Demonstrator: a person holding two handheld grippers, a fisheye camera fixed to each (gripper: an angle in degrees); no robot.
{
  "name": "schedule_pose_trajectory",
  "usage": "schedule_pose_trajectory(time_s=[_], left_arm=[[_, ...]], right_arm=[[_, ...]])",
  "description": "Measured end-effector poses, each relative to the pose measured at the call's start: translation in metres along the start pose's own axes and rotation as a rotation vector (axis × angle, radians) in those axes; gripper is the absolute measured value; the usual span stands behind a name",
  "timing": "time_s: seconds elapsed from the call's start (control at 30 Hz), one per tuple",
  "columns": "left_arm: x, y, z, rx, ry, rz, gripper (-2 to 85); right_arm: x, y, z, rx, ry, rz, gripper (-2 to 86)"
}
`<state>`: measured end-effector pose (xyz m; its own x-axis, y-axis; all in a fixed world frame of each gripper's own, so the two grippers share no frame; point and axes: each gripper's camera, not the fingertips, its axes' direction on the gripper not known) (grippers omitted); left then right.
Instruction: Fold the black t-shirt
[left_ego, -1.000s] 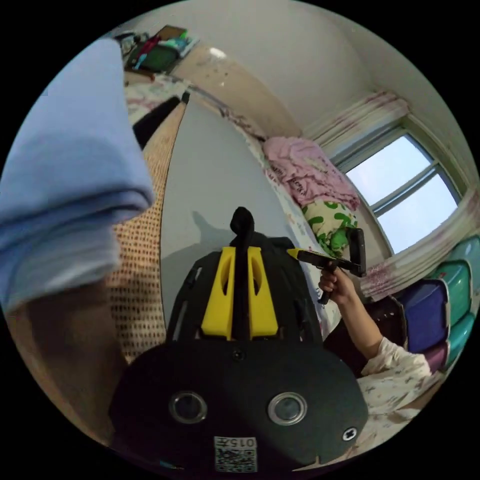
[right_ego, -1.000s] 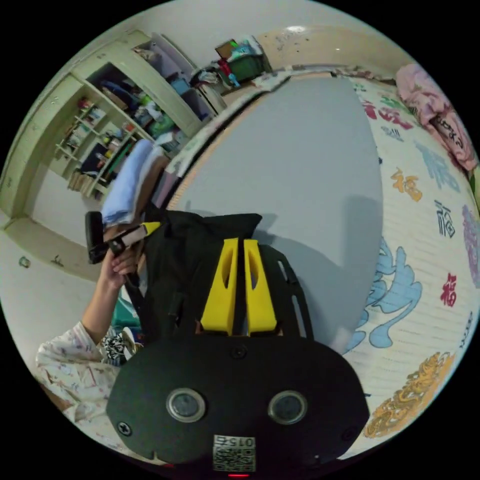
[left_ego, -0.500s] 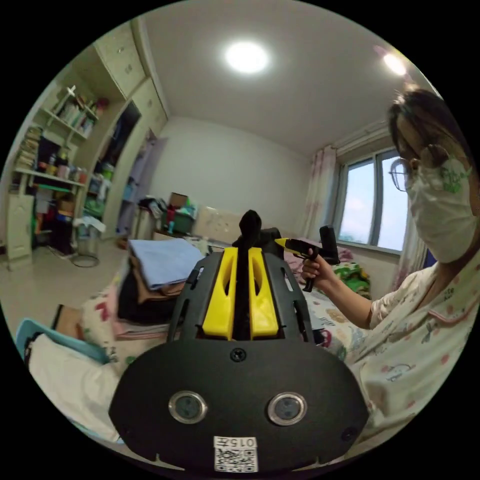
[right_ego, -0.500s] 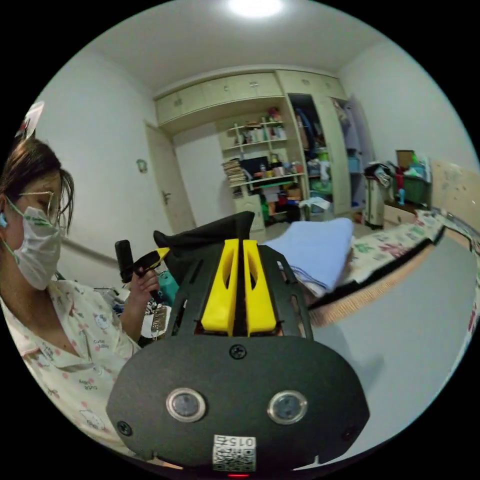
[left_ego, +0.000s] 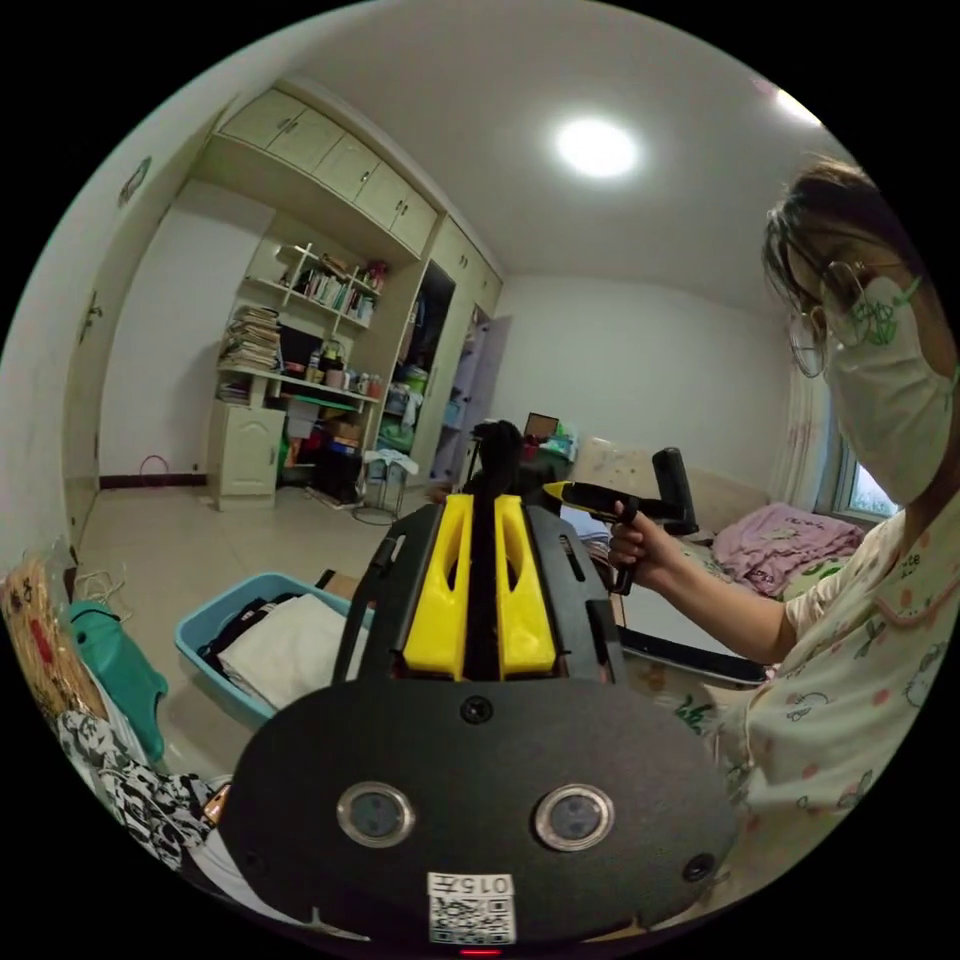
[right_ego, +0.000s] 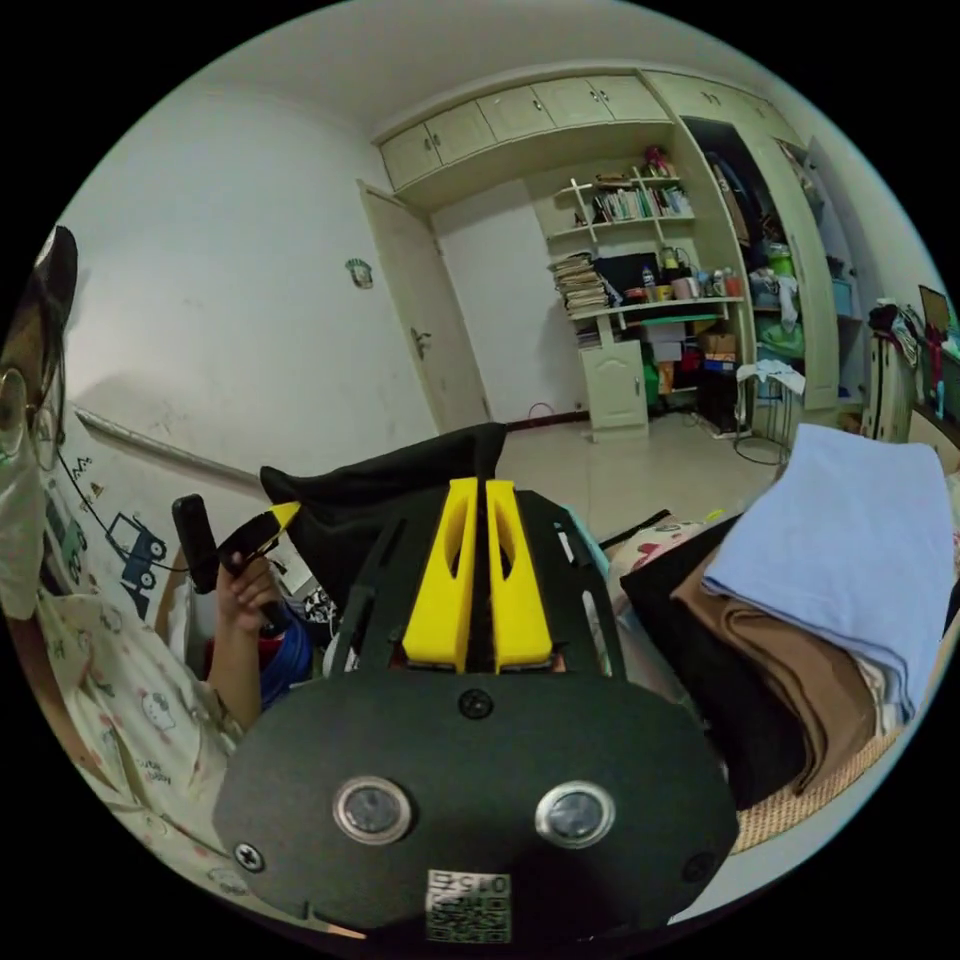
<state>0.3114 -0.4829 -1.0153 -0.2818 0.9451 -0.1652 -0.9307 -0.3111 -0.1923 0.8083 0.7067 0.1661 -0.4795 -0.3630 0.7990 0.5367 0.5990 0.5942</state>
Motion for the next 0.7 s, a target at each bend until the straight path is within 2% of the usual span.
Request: schedule_pose_trajectory(time_s=[0.1, 0.17, 0.23, 0.27, 0.3, 0.33, 0.4, 0.53, 0.63, 0.7], left_arm=[[-0.023, 0.016, -0.012, 0.012, -0.032, -0.061, 2.2], [-0.045, 0.027, -0.011, 0.034, -0.081, -0.088, 2.7], [-0.075, 0.039, 0.002, 0.049, -0.228, -0.142, 3.6], [-0.093, 0.053, 0.017, 0.075, -0.373, -0.156, 4.9], [-0.109, 0.069, 0.035, 0.071, -0.524, -0.151, 6.0], [-0.116, 0.077, 0.045, 0.045, -0.601, -0.146, 6.5], [-0.143, 0.112, 0.072, -0.127, -0.85, -0.198, 7.4], [-0.138, 0.156, 0.059, -0.171, -0.752, -0.251, 7.4], [-0.123, 0.181, 0.06, -0.227, -0.65, -0.286, 7.1], [-0.105, 0.189, 0.073, -0.251, -0.504, -0.288, 6.9]], right_arm=[[-0.004, -0.007, 0.054, -0.045, 0.005, -0.032, 0.9], [0.0, -0.036, 0.135, -0.149, 0.036, -0.059, 1.7], [0.008, -0.053, 0.196, -0.249, 0.095, -0.026, 3.0], [0.016, -0.058, 0.216, -0.299, 0.161, 0.072, 3.9], [0.017, -0.059, 0.217, -0.293, 0.174, 0.102, 4.3], [0.013, -0.054, 0.206, -0.242, 0.126, 0.087, 5.0], [0.002, -0.041, 0.175, -0.178, 0.051, -0.042, 6.7], [0.002, -0.016, 0.095, -0.182, 0.279, -0.209, 11.2], [0.025, 0.0, 0.06, -0.269, 0.504, -0.262, 13.9], [0.041, 0.007, 0.054, -0.361, 0.582, -0.26, 15.6]])
